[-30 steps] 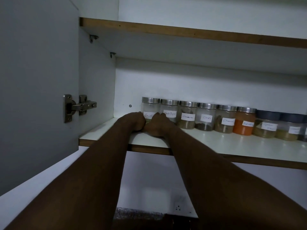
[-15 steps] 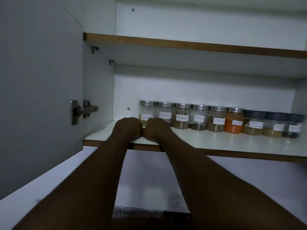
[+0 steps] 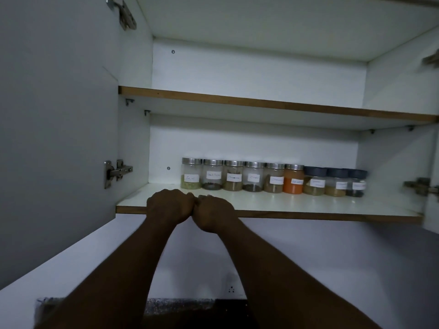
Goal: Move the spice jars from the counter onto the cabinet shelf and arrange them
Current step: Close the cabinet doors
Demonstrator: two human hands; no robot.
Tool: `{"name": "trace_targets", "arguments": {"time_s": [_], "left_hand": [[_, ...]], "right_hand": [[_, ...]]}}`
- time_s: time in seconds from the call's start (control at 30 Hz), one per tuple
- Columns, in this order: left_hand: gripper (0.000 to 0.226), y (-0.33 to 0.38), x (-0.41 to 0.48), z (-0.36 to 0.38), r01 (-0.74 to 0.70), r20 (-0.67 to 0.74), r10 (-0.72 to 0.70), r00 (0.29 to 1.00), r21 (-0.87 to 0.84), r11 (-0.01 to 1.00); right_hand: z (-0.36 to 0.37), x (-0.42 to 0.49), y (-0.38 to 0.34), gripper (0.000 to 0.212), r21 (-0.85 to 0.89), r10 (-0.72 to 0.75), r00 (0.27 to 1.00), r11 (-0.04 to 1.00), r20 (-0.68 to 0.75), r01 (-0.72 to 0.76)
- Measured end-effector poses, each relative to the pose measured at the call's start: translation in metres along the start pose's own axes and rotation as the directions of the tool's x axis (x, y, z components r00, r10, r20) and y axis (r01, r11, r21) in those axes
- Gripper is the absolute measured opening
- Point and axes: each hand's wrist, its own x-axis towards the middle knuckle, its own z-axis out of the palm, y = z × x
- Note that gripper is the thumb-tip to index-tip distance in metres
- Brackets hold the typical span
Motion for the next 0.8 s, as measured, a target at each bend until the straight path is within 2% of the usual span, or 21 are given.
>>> {"name": "trace_targets", "arguments": {"time_s": [0.17,0.3,0.37,0.4,0.47,0.53,0.67,0.73,0.8], "left_hand": [[0.032,0.009,-0.033,-0.008,0.062,-0.015,-0.060,0.998,0.119,0.991],[0.038,0.021,-0.066,-0.025,0.107,0.044,-0.105,0.994,-0.062,0.992],[0.050,0.027,-0.093,-0.036,0.157,0.157,-0.124,0.980,-0.215,0.964],[0.056,0.030,-0.108,-0.040,0.170,0.194,-0.125,0.973,-0.237,0.957],[0.064,0.034,-0.147,-0.050,0.218,0.182,-0.184,0.966,-0.190,0.957],[0.059,0.038,-0.184,-0.061,0.284,0.134,-0.262,0.956,-0.193,0.939],[0.031,0.035,-0.256,-0.097,0.382,0.029,-0.384,0.923,-0.183,0.906],[0.028,0.025,-0.292,-0.119,0.436,-0.049,-0.451,0.891,-0.185,0.881],[0.027,0.009,-0.329,-0.141,0.500,-0.138,-0.533,0.835,-0.214,0.839]], "right_hand": [[-0.007,-0.040,-0.006,0.061,0.101,-0.003,1.000,0.995,-0.006,0.004],[-0.017,-0.078,-0.001,0.082,0.191,0.013,0.998,0.981,0.057,-0.024],[-0.023,-0.095,-0.002,0.084,0.223,0.014,0.996,0.974,0.090,-0.034],[-0.024,-0.103,-0.003,0.087,0.240,0.008,0.993,0.970,0.119,-0.036],[-0.026,-0.126,-0.016,0.089,0.250,-0.048,0.990,0.968,0.135,0.013],[-0.028,-0.148,-0.032,0.080,0.241,-0.126,0.987,0.965,0.099,0.099],[-0.048,-0.188,-0.083,0.039,0.227,-0.295,0.955,0.932,0.030,0.281],[-0.065,-0.208,-0.112,0.033,0.234,-0.378,0.926,0.898,-0.021,0.372],[-0.084,-0.227,-0.145,0.037,0.231,-0.479,0.871,0.840,-0.110,0.491]]}}
